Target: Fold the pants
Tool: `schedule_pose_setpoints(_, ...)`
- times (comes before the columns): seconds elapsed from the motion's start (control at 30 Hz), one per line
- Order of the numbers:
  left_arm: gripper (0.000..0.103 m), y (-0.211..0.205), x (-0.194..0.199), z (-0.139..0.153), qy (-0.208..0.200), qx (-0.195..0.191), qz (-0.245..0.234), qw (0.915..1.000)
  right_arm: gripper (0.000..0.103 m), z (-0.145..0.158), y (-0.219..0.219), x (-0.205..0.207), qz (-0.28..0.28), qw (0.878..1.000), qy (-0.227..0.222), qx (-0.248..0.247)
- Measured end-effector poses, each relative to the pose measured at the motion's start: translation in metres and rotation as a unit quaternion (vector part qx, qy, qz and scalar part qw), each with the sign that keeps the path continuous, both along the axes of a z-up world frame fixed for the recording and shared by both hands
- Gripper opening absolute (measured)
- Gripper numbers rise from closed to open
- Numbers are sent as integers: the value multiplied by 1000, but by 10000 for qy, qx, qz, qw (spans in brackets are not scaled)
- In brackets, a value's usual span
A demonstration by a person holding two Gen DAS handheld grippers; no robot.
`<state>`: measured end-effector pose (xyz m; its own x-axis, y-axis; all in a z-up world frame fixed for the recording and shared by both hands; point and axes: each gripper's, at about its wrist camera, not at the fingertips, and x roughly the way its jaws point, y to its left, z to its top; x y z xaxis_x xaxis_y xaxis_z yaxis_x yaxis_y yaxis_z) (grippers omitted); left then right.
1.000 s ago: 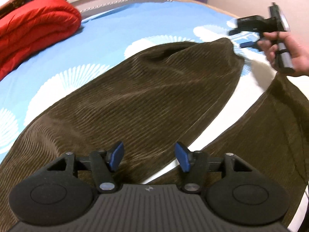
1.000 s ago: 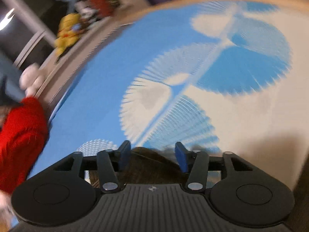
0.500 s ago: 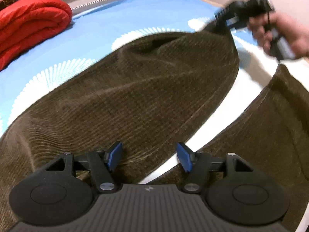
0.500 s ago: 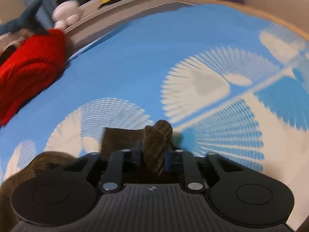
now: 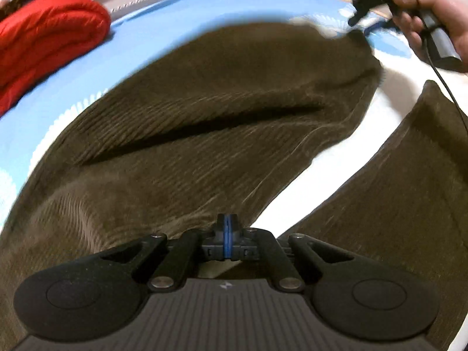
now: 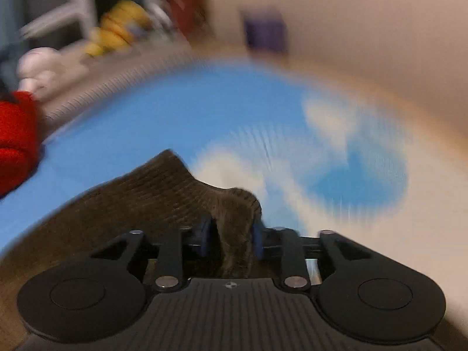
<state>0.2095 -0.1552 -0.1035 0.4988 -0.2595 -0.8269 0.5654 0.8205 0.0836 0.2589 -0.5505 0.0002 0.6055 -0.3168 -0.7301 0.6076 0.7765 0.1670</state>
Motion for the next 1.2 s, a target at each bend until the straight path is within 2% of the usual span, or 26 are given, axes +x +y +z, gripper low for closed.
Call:
schedule_pose_setpoints(0.07,2,4,0,2,37,-125,-38,9999,34,-25,-36,-10,-123,9946,-254,1001)
schedule_pose_setpoints(0.13,3,4,-3,6,-43,-234,-67,9997,36,-32,-54,-19,-266,9939,-352,1013)
schedule_pose_setpoints(0.23,15,9,-3,10,-182,-391,-58,9991,45,-36,-68,-31,-606,9959,-282,606)
schedule_pose_setpoints(0.37,41,7,3,7,-189,-571,-18,9982,46,-54,-77,-46,-1073,9860,-39,1273)
schedule_pose_setpoints(0.47,50,3,4,2,-165,-485,45,9987,46,-61,-70,-52,-1090,9808,145,1613)
schedule_pose_setpoints(0.53,51,0,3,-4,-104,-362,57,9993,46,-65,-63,-44,-1005,9817,434,1561)
schedule_pose_setpoints(0.67,48,0,3,-16,-44,-22,139,9999,42,-64,-49,-37,-1003,9853,621,1238)
schedule_pose_setpoints(0.7,47,0,3,-18,-29,17,122,9999,32,-62,-47,-37,-1004,9862,617,1162)
schedule_pose_setpoints(0.73,39,0,2,-18,-42,19,88,10000,21,-62,-47,-36,-982,9868,579,1148)
schedule_pose_setpoints(0.77,21,0,3,-18,-35,46,42,10000,20,-64,-49,-34,-960,9870,541,1174)
schedule_pose_setpoints(0.83,13,2,4,-14,-81,36,60,9999,13,-61,-49,-33,-997,9880,475,1083)
schedule_pose_setpoints(0.93,11,9,2,4,-259,-420,71,9988,12,-27,-49,-41,-1257,9873,-166,959)
schedule_pose_setpoints(1.0,11,8,-5,16,-362,-597,-230,9973,12,9,-42,-51,-1301,9869,-727,612)
schedule_pose_setpoints(1.03,11,7,-9,18,-303,-659,-418,9965,12,20,-39,-56,-1442,9859,-772,355)
schedule_pose_setpoints(1.1,12,3,-14,14,-12,-637,-759,9951,12,19,-41,-68,-1935,9795,-549,130)
schedule_pose_setpoints(1.13,16,0,-17,10,109,-547,-860,9947,12,11,-46,-75,-2284,9732,-247,140)
schedule_pose_setpoints(1.2,20,0,-22,4,257,-352,-880,9952,13,-12,-59,-80,-2546,9657,331,401)
